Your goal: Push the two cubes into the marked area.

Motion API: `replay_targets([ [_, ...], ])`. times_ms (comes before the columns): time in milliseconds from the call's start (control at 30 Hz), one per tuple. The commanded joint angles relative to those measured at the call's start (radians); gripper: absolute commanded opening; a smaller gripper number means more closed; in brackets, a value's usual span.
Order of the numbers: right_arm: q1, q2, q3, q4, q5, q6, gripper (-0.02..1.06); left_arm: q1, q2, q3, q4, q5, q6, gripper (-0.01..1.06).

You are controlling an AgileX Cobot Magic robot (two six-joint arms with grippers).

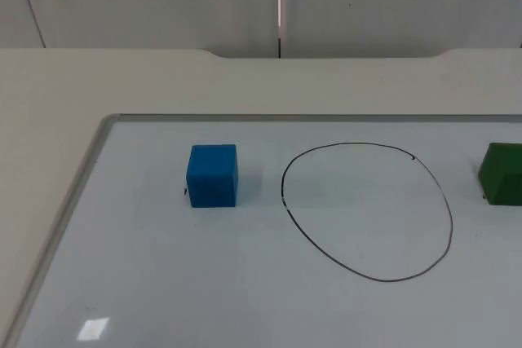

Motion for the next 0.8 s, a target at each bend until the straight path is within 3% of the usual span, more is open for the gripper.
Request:
replay_targets([
  [0,-0.004,-0.004,0.003,0.002,-0.003,0.003,1.05,-0.001,0.016,0.003,-0.014,-0.002,0.000,1.02],
  [467,-0.004,-0.004,0.003,0.002,-0.003,0.003,1.05,-0.001,0.095,-0.001,-0.010,-0.006,0.000,1.02],
  [767,-0.004,-0.004,0.003,0.002,-0.003,0.003,1.05,-0.001,0.096,-0.035,-0.025,-0.091,0.000,1.02],
])
